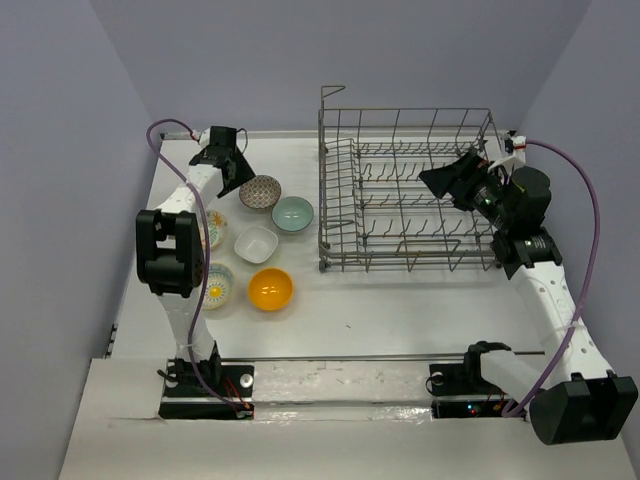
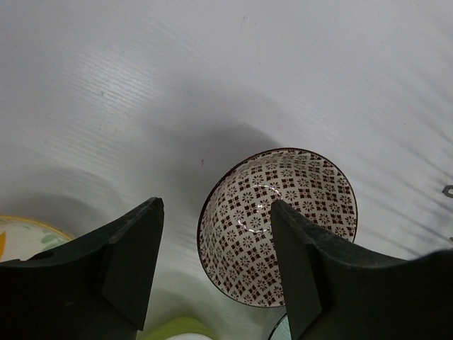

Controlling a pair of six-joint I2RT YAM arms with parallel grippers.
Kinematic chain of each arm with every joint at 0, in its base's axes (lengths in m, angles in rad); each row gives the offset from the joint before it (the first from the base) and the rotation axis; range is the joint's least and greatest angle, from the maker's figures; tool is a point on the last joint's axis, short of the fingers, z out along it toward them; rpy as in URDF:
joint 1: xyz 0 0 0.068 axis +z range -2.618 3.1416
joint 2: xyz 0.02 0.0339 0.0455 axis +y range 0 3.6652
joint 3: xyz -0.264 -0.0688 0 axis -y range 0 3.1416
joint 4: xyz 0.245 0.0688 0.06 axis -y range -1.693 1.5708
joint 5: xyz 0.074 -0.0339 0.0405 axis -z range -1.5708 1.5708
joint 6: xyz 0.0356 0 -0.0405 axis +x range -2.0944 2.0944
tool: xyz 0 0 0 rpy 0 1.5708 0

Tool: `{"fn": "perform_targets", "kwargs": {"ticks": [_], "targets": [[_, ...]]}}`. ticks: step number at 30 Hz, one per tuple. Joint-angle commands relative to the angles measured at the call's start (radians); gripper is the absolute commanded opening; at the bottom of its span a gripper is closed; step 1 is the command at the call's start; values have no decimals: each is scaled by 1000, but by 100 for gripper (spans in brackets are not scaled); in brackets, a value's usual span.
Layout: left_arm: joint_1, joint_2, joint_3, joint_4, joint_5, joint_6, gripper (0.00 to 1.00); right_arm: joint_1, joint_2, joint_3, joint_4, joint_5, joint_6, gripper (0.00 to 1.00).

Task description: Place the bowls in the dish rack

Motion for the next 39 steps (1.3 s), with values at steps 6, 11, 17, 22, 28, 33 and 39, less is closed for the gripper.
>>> {"fn": "perform_targets", "kwargs": {"ticks": [6, 11, 17, 22, 28, 33, 39], "targets": [[2, 21, -5, -10, 19, -14, 63, -6, 7, 29, 5, 17, -17, 100], [-8, 39, -30, 3, 45, -18, 59, -6, 12, 26, 6, 20, -15, 100], [-18, 67, -34, -4, 40, -23, 57, -6, 12, 21, 0, 26, -18, 100], [-21, 79, -45, 3, 48, -34, 50, -6, 13, 19, -1, 28, -20, 100], [-21, 87, -48, 6, 42, -37, 31, -6, 18, 16, -6, 31, -21, 100], [-21, 58, -37, 8, 34, -38, 0, -6, 21, 16, -7, 25, -21, 100], [-22, -31, 62, -6, 5, -2, 0, -6, 58, 47, -18, 2, -32, 100]]}}
